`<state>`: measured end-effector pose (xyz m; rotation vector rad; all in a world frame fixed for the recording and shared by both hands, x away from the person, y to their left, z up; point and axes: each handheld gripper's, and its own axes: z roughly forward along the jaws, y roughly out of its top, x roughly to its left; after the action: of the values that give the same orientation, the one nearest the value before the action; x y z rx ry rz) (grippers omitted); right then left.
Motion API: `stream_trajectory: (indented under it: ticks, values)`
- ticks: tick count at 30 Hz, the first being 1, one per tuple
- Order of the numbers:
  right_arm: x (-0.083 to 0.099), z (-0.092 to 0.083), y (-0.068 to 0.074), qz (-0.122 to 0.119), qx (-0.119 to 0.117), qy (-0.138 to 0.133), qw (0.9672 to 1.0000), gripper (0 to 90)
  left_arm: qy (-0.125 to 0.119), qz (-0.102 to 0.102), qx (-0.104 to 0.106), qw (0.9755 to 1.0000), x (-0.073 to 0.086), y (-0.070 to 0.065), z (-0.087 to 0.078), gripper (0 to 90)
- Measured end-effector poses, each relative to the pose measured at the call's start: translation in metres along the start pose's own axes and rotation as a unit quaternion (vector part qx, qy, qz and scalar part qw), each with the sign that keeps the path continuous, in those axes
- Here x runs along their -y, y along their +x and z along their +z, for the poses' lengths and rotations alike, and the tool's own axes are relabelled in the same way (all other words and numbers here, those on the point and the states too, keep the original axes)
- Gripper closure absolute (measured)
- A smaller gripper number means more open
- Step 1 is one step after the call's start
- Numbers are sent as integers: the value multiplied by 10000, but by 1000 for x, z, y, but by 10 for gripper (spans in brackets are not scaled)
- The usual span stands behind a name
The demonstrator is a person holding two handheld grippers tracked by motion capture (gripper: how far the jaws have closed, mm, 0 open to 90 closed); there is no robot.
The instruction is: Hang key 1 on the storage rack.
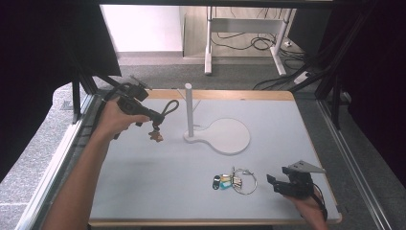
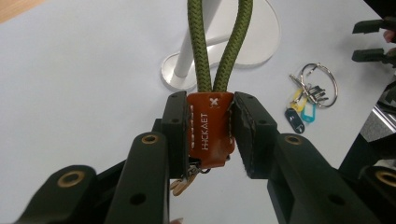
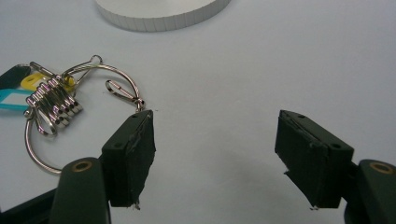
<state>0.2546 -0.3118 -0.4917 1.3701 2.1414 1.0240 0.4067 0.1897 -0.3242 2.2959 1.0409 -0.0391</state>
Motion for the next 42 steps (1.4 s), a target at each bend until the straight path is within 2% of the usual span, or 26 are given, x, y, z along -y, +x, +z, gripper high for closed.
stream_trajectory:
  ticks: [3, 9, 17, 24, 31, 35, 42]
  values:
    - [0, 1, 1, -21, -5, 36, 10000, 288, -74, -52, 109, 9999, -3, 4, 1, 676]
    - [0, 2, 1, -3, -62, 58, 10000, 287, -112, -169, 122, 9997, -6, 12, 2, 676]
    - [0, 3, 3, -82, -17, 30, 10000, 289, -166, -283, 141, 9994, -15, 23, 1, 676]
    - [1, 3, 2, -56, -9, 57, 10000, 289, -230, -419, 284, 9985, -24, 33, 4, 676]
    - [1, 4, 2, -72, -21, 77, 9999, 289, -253, -441, 274, 9983, -35, 36, 6, 676]
    - [1, 4, 3, -72, -21, 77, 9999, 289, -185, -419, 254, 9986, -39, 37, 12, 675]
    - [2, 3, 2, -78, 0, 76, 9999, 289, -159, -389, 382, 9984, -42, 36, 22, 675]
